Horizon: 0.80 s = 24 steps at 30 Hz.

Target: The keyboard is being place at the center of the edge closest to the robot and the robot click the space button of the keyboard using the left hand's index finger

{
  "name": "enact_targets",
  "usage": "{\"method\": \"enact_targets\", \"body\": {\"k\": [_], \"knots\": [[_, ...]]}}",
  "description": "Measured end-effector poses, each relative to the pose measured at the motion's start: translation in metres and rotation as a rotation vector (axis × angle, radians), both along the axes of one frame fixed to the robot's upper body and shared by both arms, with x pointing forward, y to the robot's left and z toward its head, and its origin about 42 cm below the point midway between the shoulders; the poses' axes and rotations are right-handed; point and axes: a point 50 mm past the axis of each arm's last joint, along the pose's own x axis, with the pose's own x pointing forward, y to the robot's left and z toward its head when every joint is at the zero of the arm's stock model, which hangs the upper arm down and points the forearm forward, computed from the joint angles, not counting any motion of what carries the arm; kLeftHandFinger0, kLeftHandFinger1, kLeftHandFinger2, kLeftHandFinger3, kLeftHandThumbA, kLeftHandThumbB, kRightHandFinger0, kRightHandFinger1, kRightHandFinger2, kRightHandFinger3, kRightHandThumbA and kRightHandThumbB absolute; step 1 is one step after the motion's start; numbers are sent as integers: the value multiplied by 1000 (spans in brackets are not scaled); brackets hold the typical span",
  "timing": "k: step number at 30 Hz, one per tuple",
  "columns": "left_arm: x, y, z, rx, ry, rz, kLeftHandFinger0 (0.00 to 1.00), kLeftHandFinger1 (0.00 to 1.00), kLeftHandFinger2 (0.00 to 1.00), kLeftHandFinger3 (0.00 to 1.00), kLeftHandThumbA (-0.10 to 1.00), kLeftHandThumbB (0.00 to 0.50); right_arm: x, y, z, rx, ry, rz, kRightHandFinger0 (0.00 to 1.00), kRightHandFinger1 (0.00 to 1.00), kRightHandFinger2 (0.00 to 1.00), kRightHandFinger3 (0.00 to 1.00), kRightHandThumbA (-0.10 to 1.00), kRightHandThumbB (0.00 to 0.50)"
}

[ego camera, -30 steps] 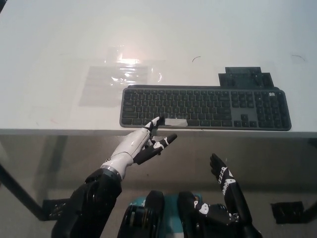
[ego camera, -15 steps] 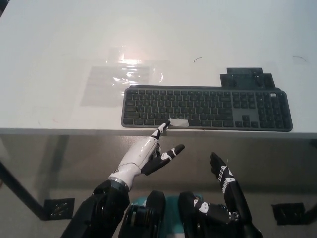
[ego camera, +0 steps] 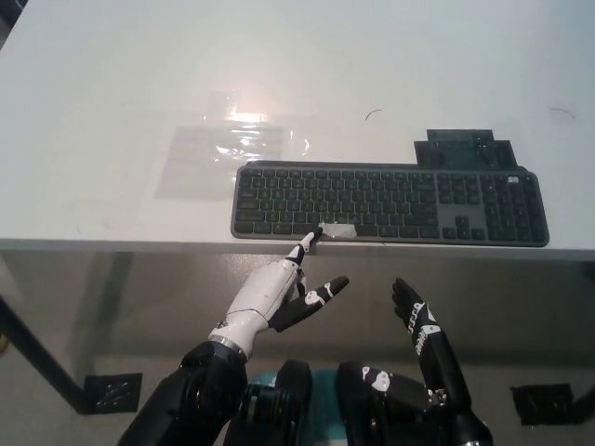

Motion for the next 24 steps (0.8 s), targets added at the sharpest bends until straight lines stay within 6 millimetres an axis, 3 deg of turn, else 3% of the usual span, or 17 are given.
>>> {"method": "enact_targets", "body": {"k": [3, 5, 7, 9, 13, 15, 17, 18, 19, 22, 24], "knots": [[0, 1, 0, -1, -5, -1, 50, 40, 218, 1000, 1000, 274, 0, 0, 0, 0, 0, 0, 1000, 1000, 1000, 1000, 1000, 440], [-1, 1, 2, -1, -13, -2, 0, 0, 88, 1000, 1000, 246, 0, 0, 0, 0, 0, 0, 1000, 1000, 1000, 1000, 1000, 432], [-6, 2, 10, -9, -32, -10, 0, 0, 3, 1000, 1000, 257, 0, 0, 0, -1, 0, 0, 1000, 1000, 1000, 1000, 1000, 432], [-17, 3, 13, -7, -31, -30, 0, 0, 0, 1000, 1000, 287, 0, 0, 0, -2, 0, 1, 1000, 1000, 1000, 1000, 1000, 412], [-43, -3, 22, -36, -43, -75, 0, 0, 39, 1000, 1000, 318, 0, -1, -1, -3, 1, 1, 1000, 1000, 1000, 1000, 1000, 418], [-51, -5, 35, -63, -75, -90, 0, 0, 71, 1000, 1000, 323, 0, -1, -1, -4, 3, 0, 1000, 1000, 1000, 1000, 1000, 410], [-57, -8, 51, -94, -121, -103, 0, 0, 61, 1000, 1000, 377, 0, -1, -1, -4, 4, 0, 1000, 1000, 1000, 1000, 1000, 412], [-61, -9, 59, -110, -146, -112, 0, 0, 4, 1000, 1000, 396, 0, -1, -1, -5, 4, -1, 1000, 1000, 1000, 1000, 1000, 412], [-63, -10, 66, -121, -165, -119, 0, 0, 0, 1000, 1000, 349, 0, -2, -1, -5, 5, -1, 1000, 1000, 1000, 1000, 1000, 412], [-75, -13, 94, -168, -247, -147, 0, 0, 0, 1000, 1000, 327, -1, -2, -2, -5, 6, -1, 1000, 1000, 1000, 1000, 1000, 406], [-84, -14, 110, -197, -295, -164, 0, 0, 3, 1000, 1000, 325, -1, -2, -2, -6, 7, -2, 1000, 1000, 1000, 1000, 1000, 434]]}}
